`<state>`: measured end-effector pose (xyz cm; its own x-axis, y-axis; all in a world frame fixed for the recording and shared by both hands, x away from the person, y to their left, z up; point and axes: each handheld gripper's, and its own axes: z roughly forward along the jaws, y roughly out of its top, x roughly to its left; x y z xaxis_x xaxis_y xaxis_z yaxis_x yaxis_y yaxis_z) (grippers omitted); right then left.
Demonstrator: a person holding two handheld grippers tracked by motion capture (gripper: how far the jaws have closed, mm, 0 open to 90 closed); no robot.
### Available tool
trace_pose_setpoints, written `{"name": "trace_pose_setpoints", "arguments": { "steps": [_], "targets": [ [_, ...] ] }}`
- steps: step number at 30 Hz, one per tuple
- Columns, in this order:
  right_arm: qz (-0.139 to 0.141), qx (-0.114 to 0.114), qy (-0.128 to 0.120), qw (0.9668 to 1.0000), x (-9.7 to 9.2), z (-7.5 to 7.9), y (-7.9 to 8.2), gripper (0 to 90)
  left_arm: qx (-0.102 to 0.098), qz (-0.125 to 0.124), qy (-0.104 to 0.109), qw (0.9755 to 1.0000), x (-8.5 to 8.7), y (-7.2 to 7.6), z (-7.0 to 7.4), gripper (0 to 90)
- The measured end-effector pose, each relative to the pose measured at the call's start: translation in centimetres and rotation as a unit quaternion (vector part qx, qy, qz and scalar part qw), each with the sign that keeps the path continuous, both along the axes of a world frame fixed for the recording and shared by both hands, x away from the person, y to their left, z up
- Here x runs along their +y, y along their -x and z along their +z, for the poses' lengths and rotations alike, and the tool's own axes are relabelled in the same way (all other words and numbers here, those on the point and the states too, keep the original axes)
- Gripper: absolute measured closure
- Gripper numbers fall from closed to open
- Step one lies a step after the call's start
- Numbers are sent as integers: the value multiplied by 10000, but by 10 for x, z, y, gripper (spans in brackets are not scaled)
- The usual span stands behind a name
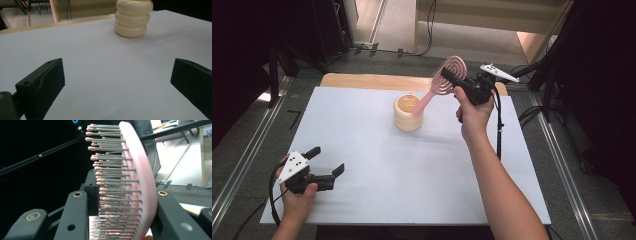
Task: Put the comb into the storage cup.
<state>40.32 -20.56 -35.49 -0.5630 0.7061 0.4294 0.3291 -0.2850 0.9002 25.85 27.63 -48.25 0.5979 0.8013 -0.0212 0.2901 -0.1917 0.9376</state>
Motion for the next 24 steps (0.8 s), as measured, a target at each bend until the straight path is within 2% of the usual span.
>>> {"name": "trace_pose_setpoints", "arguments": {
  "steps": [11,24],
  "targets": [
    [-11,-1,41,10000,8,2,-12,616,-7,-10,-8,10000,0,0,0,0],
    [-71,53,109,9999,16,-4,-25,615,-21,-30,8,10000,0,0,0,0]
  ]
}}
